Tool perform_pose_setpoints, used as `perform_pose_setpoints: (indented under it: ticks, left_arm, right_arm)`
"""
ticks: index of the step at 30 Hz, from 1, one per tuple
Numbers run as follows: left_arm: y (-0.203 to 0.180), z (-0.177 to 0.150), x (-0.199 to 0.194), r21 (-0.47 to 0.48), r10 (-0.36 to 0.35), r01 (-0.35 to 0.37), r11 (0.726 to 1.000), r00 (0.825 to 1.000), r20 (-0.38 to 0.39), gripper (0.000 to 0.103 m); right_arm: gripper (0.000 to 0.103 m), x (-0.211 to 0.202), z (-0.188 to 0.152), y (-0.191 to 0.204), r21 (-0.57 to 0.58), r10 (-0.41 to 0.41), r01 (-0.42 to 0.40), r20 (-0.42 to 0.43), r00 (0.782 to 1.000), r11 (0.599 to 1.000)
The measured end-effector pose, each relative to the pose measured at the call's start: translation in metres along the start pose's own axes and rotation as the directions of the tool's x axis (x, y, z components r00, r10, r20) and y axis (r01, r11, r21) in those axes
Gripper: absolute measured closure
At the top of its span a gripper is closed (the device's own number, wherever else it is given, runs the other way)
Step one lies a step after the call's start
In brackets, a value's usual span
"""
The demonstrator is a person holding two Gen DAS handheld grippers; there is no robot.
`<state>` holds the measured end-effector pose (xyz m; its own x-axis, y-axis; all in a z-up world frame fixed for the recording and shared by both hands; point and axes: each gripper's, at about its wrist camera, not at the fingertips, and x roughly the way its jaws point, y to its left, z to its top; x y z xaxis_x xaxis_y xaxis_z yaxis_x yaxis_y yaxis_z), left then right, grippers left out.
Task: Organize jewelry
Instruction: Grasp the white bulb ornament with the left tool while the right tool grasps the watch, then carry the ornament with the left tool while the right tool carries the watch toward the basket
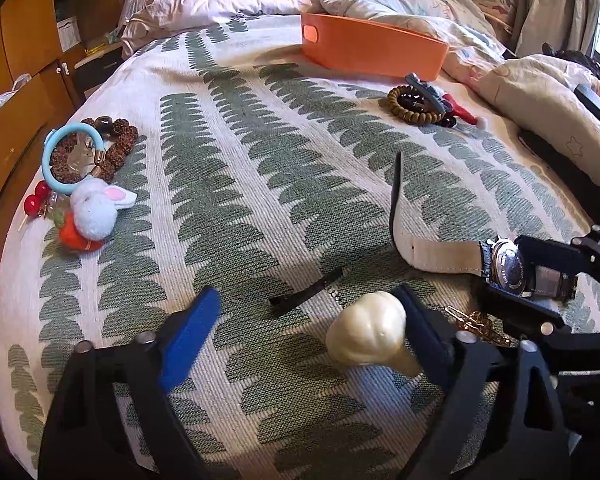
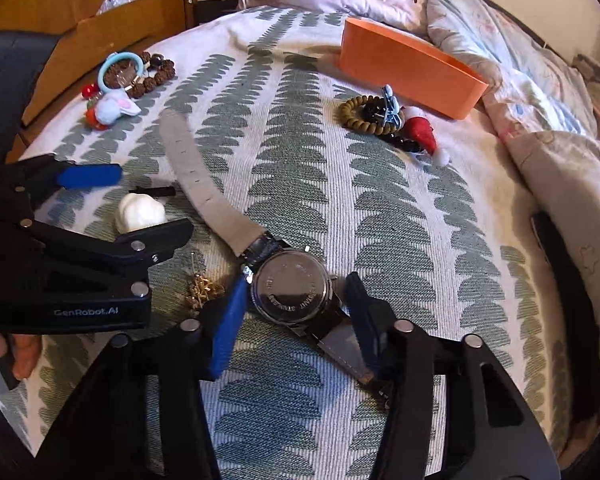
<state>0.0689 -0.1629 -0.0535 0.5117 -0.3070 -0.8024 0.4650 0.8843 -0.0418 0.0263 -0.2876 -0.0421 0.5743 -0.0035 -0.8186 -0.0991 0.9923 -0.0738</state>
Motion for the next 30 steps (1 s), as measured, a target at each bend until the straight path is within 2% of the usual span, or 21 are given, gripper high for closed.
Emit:
perform_pose_setpoints:
  ticks: [1,3,5,7,8,13,17,26,27,28,30]
  left_arm:
    - [0.0,0.001,0.0,0.002,-0.007,0.007,1.0,1.0,0.002,0.029]
    - [-0.001,0.001,-0.001,0.011,-0.015,0.015,1.0,1.0,0.001,0.033]
    - [0.0,0.001,-0.002,0.01,-0.024,0.024,1.0,1.0,0.0,0.043]
    - [0.002,0.002,-0.003,0.009,-0.029,0.029,1.0,1.0,-0.004,0.048]
    - [0.003,0.002,-0.003,0.005,-0.031,0.031,0.999,0.999,-0.006,0.056]
    - [0.01,0.003,-0.007,-0.013,-0.055,0.054,0.998,0.998,-0.017,0.07]
    - [0.016,0.004,-0.011,-0.037,-0.07,0.069,0.997,0.997,-0.014,0.07]
    - [0.029,0.013,-0.031,-0.061,-0.054,0.057,0.996,0.997,0.049,0.07]
    - [0.03,0.015,-0.033,-0.065,-0.053,0.056,0.996,0.997,0.055,0.07]
    - [0.032,0.016,-0.034,-0.068,-0.052,0.056,0.996,0.997,0.058,0.07]
    - [0.035,0.019,-0.038,-0.077,-0.047,0.052,0.996,0.996,0.071,0.07]
  right_arm:
    - [0.056,-0.001,0.0,-0.002,0.014,0.012,-0.012,0.002,1.0,1.0]
    - [0.057,-0.004,-0.001,-0.008,0.054,0.047,-0.047,0.009,0.999,0.997]
    - [0.058,-0.008,-0.002,-0.013,0.085,0.076,-0.077,0.019,0.997,0.993]
    - [0.059,-0.013,-0.003,-0.018,0.113,0.095,-0.098,0.036,0.995,0.989]
    - [0.059,-0.016,-0.003,-0.02,0.123,0.098,-0.103,0.046,0.994,0.987]
    - [0.06,-0.031,-0.003,-0.03,0.175,0.134,-0.151,0.105,0.985,0.973]
    - [0.061,-0.039,-0.003,-0.037,0.201,0.145,-0.171,0.138,0.98,0.965]
    - [0.066,-0.061,0.0,-0.05,0.248,0.167,-0.226,0.238,0.957,0.942]
    - [0.069,-0.065,0.0,-0.053,0.26,0.169,-0.237,0.258,0.951,0.936]
    - [0.077,-0.068,0.001,-0.056,0.267,0.171,-0.245,0.273,0.947,0.932]
    - [0.079,-0.074,0.003,-0.063,0.284,0.176,-0.265,0.304,0.936,0.922]
